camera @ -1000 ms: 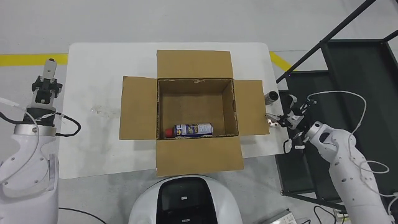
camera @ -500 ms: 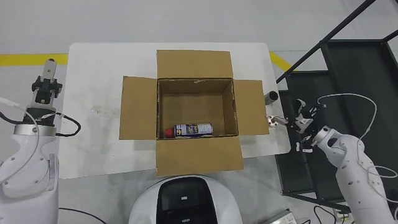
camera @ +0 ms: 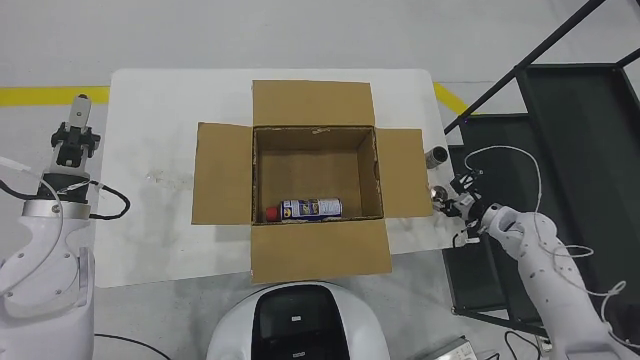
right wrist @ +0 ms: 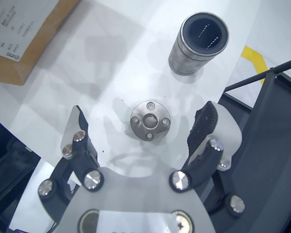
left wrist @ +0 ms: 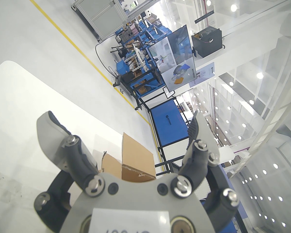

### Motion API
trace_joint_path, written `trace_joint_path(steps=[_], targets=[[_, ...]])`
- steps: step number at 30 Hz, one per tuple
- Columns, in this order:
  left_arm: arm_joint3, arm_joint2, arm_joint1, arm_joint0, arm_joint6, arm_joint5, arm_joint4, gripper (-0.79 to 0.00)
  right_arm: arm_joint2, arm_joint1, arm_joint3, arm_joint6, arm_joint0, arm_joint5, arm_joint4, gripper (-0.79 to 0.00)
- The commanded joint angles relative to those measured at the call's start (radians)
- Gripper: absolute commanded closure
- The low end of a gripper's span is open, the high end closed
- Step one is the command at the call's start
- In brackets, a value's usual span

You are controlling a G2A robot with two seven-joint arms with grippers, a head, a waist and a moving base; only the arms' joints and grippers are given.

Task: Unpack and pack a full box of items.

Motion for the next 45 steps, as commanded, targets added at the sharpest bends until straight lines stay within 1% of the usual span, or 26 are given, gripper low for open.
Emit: trace_joint_path(steps=[1,12,18,22,24,26,29,30,31,33,34,35,40,45], targets=[[0.000,0.000,0.000,0.000,0.000,0.000,0.000,-0.785,-0.017,-0.002,0.031,-0.013,0.018,0.002,-0.016,-0.785],[0.000,0.000,0.000,0.000,0.000,0.000,0.000,-0.785,-0.079,-0.012,0.183,-0.068,0.108,-0.001,-0.045,-0.785],[0.000,0.000,0.000,0.000,0.000,0.000,0.000,-0.785,-0.105,-0.017,0.229,-0.094,0.139,0.014,-0.058,-0.785],[0.000,0.000,0.000,0.000,0.000,0.000,0.000,-0.785,-0.118,-0.020,0.250,-0.102,0.153,0.041,-0.066,-0.785],[0.000,0.000,0.000,0.000,0.000,0.000,0.000,-0.785,-0.125,-0.022,0.258,-0.105,0.159,0.051,-0.070,-0.680],[0.000,0.000,0.000,0.000,0.000,0.000,0.000,-0.785,-0.131,-0.023,0.266,-0.103,0.166,0.067,-0.077,-0.610],[0.000,0.000,0.000,0.000,0.000,0.000,0.000,-0.785,-0.142,-0.025,0.274,-0.101,0.174,0.088,-0.085,-0.474],[0.000,0.000,0.000,0.000,0.000,0.000,0.000,-0.785,-0.144,-0.026,0.276,-0.104,0.175,0.091,-0.083,-0.379],[0.000,0.000,0.000,0.000,0.000,0.000,0.000,-0.785,-0.146,-0.026,0.278,-0.106,0.177,0.096,-0.083,-0.342],[0.000,0.000,0.000,0.000,0.000,0.000,0.000,-0.785,-0.151,-0.027,0.280,-0.109,0.180,0.108,-0.088,-0.191],[0.000,0.000,0.000,0.000,0.000,0.000,0.000,-0.785,-0.153,-0.027,0.282,-0.111,0.181,0.110,-0.088,-0.145],[0.000,0.000,0.000,0.000,0.000,0.000,0.000,-0.785,-0.155,-0.027,0.283,-0.113,0.182,0.111,-0.088,0.000],[0.000,0.000,0.000,0.000,0.000,0.000,0.000,-0.785,-0.155,-0.024,0.279,-0.145,0.175,0.104,-0.088,0.000],[0.000,0.000,0.000,0.000,0.000,0.000,0.000,-0.785,-0.136,-0.009,0.252,-0.205,0.140,0.083,-0.095,0.000]])
